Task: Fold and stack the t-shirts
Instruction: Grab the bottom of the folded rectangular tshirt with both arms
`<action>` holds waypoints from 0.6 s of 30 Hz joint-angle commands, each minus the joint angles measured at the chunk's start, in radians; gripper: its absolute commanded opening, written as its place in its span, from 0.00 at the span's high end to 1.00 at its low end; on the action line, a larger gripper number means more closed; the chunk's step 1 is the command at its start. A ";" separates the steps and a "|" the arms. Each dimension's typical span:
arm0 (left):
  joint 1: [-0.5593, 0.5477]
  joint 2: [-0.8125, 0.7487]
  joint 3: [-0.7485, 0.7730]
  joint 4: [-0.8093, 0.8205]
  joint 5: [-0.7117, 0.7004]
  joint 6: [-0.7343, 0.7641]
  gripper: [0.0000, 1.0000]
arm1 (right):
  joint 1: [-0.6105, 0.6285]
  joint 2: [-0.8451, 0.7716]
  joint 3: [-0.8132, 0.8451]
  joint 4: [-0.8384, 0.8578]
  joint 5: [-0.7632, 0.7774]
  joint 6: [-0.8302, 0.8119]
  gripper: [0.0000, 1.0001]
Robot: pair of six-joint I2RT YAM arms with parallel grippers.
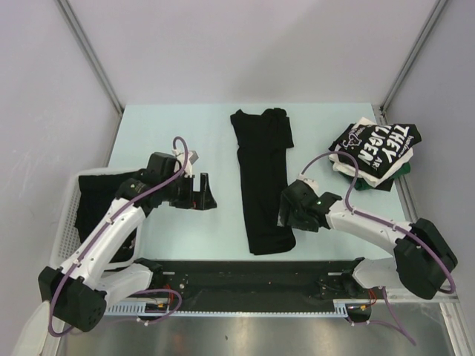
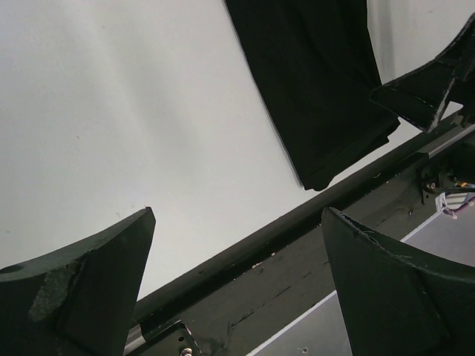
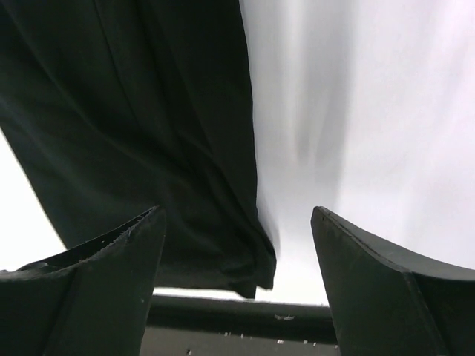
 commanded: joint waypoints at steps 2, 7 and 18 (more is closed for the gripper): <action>-0.008 0.006 0.043 0.014 0.011 -0.015 0.00 | -0.003 -0.084 -0.046 -0.038 -0.040 0.050 0.18; -0.008 0.010 0.040 0.015 0.011 -0.015 0.00 | 0.000 -0.102 -0.079 -0.047 -0.063 0.060 0.20; -0.008 0.003 0.029 0.018 0.023 -0.018 0.00 | 0.005 -0.085 -0.137 0.016 -0.135 0.085 0.32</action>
